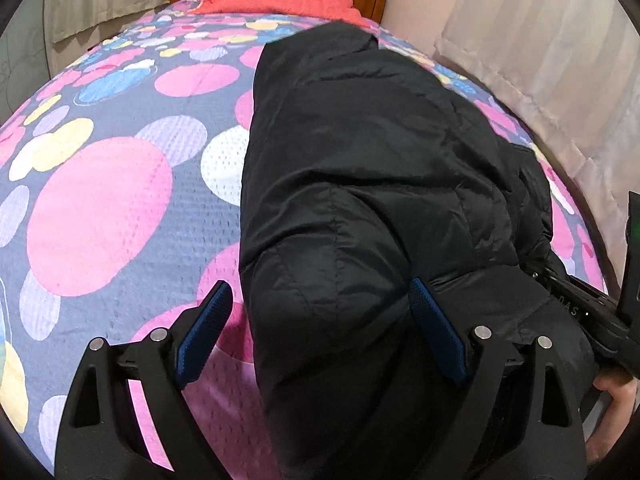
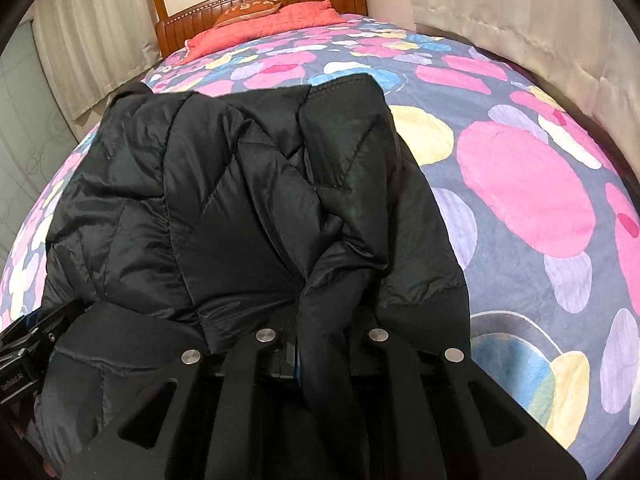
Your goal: Fold large clothes
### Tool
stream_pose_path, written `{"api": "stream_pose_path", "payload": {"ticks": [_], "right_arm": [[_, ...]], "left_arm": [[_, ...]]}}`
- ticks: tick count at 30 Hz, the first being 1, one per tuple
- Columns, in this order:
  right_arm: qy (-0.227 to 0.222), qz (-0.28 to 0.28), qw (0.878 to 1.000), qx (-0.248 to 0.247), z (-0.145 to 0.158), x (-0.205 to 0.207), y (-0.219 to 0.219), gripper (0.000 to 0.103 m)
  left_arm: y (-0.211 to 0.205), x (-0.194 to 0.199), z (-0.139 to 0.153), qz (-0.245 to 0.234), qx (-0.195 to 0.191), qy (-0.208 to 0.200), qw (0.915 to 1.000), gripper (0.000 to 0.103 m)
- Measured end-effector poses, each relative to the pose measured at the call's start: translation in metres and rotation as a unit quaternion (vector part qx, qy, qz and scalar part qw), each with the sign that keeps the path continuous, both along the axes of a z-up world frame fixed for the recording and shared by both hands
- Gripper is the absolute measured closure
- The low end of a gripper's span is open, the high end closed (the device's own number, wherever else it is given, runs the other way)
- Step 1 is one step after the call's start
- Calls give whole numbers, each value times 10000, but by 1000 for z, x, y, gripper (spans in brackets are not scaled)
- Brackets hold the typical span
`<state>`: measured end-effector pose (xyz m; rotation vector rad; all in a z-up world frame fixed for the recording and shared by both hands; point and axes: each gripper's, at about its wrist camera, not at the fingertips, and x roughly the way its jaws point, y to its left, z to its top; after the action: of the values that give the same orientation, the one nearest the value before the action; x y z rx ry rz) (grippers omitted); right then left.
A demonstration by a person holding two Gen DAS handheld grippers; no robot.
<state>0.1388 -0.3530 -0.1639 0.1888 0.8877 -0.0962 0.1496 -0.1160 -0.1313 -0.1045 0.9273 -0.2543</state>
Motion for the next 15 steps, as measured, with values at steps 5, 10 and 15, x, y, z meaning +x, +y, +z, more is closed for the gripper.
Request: {"api": "stream_pose_path", "payload": {"ticks": [5,10,15], "right_arm": [[-135,-16,9999,-42,15,-14,2,83],[-281,-180,9994,-3,40,-33,-5,72],[-666,-321,9972,-110,75,-44,-4,72]], "left_arm": [[7,-11,13,119,-23,-108,9999,14],[14,-20,30,150,-55,-242,9996,14],[28,-22,49,406,-507,-287,9975,14]]}}
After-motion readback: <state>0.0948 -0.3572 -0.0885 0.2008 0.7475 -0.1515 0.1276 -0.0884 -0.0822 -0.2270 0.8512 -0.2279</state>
